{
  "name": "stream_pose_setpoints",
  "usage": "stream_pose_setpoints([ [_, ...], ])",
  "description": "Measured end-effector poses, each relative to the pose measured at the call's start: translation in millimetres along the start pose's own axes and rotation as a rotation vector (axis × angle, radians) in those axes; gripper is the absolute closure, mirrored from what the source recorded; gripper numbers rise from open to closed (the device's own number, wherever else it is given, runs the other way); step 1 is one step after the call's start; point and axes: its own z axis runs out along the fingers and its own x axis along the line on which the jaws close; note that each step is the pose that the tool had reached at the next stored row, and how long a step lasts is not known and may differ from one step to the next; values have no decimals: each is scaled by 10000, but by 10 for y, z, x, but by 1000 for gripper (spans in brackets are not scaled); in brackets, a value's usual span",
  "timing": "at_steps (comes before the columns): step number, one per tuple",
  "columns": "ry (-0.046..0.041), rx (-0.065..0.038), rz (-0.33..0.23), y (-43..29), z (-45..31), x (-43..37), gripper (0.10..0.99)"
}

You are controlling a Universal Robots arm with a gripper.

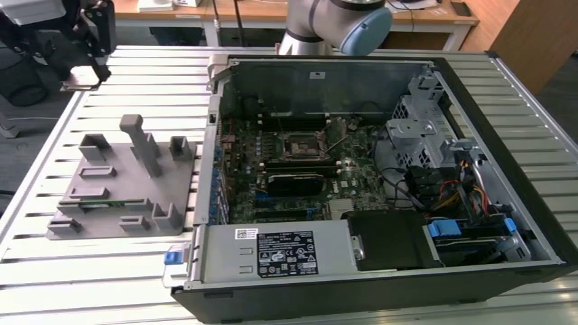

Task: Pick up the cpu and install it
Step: 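Pick up the cpu and move it towards the insertion slot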

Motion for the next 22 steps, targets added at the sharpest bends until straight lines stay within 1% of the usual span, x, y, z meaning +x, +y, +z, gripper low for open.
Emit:
stream_pose_setpoints([
  [8,-1,-20,0,0,22,-364,553],
  [22,0,-37,-1,0,35,-1002,553],
])
